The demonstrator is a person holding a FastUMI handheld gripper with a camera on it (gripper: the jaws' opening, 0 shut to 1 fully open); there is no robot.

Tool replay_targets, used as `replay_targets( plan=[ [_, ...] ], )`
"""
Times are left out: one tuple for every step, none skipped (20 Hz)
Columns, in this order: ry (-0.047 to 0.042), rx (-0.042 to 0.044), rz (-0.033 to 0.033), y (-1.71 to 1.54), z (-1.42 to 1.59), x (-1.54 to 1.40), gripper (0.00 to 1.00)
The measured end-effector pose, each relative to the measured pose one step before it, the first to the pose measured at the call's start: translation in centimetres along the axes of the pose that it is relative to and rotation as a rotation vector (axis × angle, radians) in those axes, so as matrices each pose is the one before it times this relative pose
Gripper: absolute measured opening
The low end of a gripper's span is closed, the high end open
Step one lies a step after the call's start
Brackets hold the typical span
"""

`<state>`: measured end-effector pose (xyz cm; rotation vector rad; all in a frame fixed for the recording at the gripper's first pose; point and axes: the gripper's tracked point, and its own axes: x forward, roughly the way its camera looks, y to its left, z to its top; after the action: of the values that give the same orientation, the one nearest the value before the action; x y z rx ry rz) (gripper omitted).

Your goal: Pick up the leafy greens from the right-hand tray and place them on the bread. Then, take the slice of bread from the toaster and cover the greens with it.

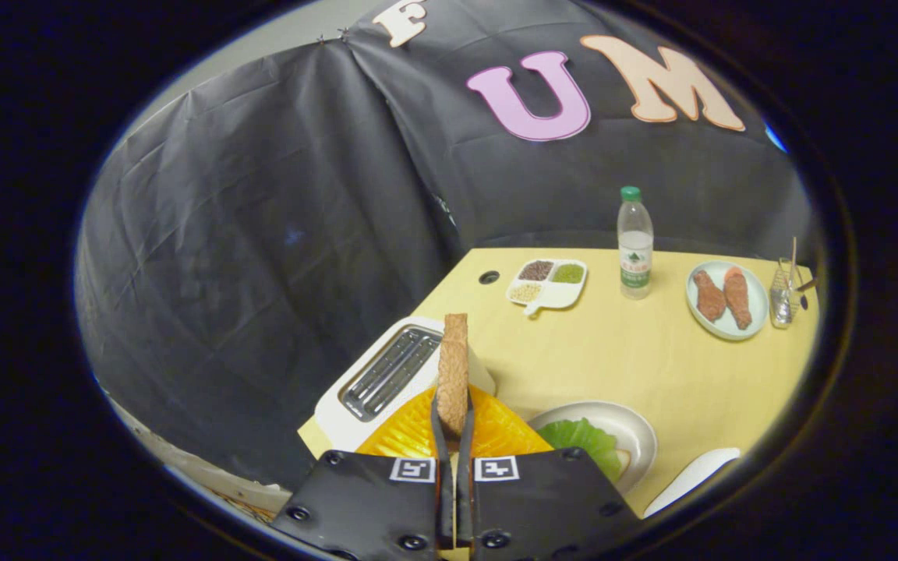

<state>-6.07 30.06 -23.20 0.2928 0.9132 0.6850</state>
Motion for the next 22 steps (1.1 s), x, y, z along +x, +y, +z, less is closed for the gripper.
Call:
replay_targets(
  plan=[
    [0.00607, 0.00447, -0.01366, -0.710, -0.579, -0.074, 0.05],
    [0.00918, 0.00484, -0.01150, -0.806, -0.662, 0.089, 0.04],
    [0.01223, 0.00985, -0.01171, -0.773, -0.946, 0.024, 0.04],
    [0.00714, 0.00934, -0.00527, -0.517, -0.509, 0.098, 0.04],
    [0.00758, 0.01359, -0.00525, -0.568, -0.628, 0.162, 0.05],
    [0.00639, 0.01196, -0.00761, -0.616, -0.907, -0.092, 0.05],
    [0.00504, 0.00675, -0.00982, -0.602, -0.555, 0.063, 0.05],
    [0.00576, 0.00475, -0.00548, -0.447, -0.409, 0.069, 0.05],
    [0.00387, 0.00611, -0.00286, -0.327, -0.512, 0.170, 0.05],
    [0.00436, 0.00907, 0.00244, -0.352, -0.283, 0.337, 0.05],
    [0.00422, 0.01245, -0.00005, -0.237, -0.305, 0.286, 0.06],
    [0.00448, 0.01424, -0.00187, -0.306, -0.468, -0.022, 0.06],
    [0.00351, 0.01413, -0.00658, -0.486, -0.371, 0.099, 0.06],
    [0.00113, 0.01632, -0.00468, -0.446, -0.335, 0.082, 0.06],
    [0.00262, 0.01873, -0.00627, -0.464, -0.238, 0.126, 0.05],
    [0.00557, 0.01602, -0.00873, -0.604, -0.344, -0.099, 0.07],
    [0.00296, 0.00874, -0.01300, -0.786, -0.364, -0.041, 0.09],
    [0.00712, 0.00466, -0.01140, -0.698, -0.329, -0.013, 0.11],
    [0.00009, 0.00259, -0.01410, -0.632, -0.067, -0.139, 0.13],
    [-0.00015, 0.00271, -0.00908, -0.487, -0.026, 0.059, 0.13],
    [0.00169, 0.00594, -0.00642, -0.426, -0.076, -0.048, 0.13],
    [0.00699, -0.00071, -0.01682, -0.608, -0.407, 0.041, 0.13]
  ],
)
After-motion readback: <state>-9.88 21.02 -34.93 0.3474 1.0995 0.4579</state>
